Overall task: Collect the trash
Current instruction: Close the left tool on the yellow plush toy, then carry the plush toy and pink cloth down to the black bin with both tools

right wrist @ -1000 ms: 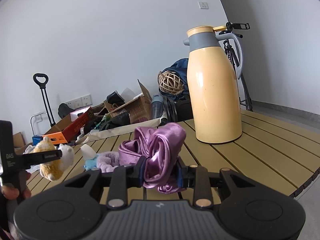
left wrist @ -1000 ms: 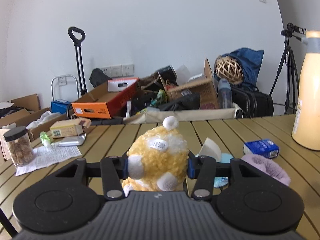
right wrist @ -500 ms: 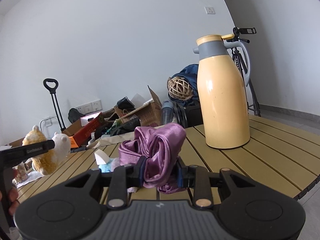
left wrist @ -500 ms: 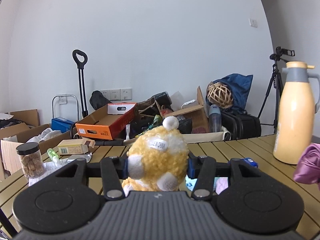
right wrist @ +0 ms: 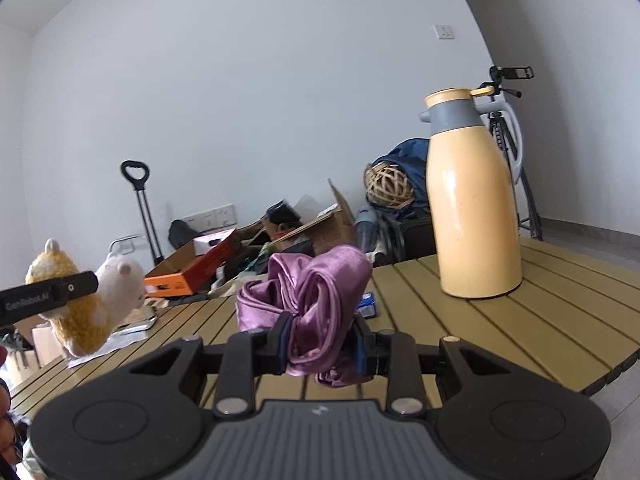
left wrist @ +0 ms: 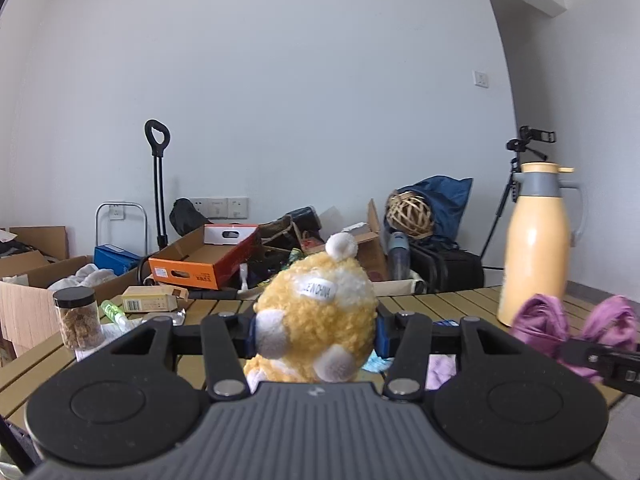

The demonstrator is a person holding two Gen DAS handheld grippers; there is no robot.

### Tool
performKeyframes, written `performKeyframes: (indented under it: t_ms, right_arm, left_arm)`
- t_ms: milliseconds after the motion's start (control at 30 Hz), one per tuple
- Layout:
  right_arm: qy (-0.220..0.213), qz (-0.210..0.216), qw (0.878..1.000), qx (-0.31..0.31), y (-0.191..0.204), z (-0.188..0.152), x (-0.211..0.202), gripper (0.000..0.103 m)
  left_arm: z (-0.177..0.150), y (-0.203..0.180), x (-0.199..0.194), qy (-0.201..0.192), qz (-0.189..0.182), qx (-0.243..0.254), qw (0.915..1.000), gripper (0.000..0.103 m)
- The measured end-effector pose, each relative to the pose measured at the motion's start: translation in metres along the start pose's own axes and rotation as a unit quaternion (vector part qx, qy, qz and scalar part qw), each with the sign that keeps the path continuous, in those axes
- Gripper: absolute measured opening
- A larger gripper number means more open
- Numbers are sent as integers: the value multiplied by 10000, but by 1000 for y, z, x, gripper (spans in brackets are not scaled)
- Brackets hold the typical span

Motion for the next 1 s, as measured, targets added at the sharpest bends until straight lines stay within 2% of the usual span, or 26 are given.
performKeyframes:
  t_ms: [200, 533, 800, 1000]
  right_arm:
    - [130, 128, 9998, -121, 15, -10, -29, 29]
    - [636, 114, 9978, -165, 23, -49, -68, 29]
    - [1020, -18, 9947, -137, 20, -85, -97, 29]
    - [1342, -182, 9908, -86, 12, -112, -110, 29]
  left_arm:
    - [-3, 0, -38, 11, -138, 72, 9999, 51]
    - [-27, 7, -86, 376, -401, 197, 9983, 51]
    - [-54, -1, -112, 708, -719, 310, 9944, 51]
    - [-80, -12, -118, 1045, -956, 423, 9890, 51]
Point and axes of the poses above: each gripper's, at about its wrist camera, not at the fingertips, and x roughly the way its jaws point, y to its left, z to its top, the point moved 9 cm from there along x, roughly the way its jaws point, and after that the axes turned 15 degrees about x, right-handed, at the moved point
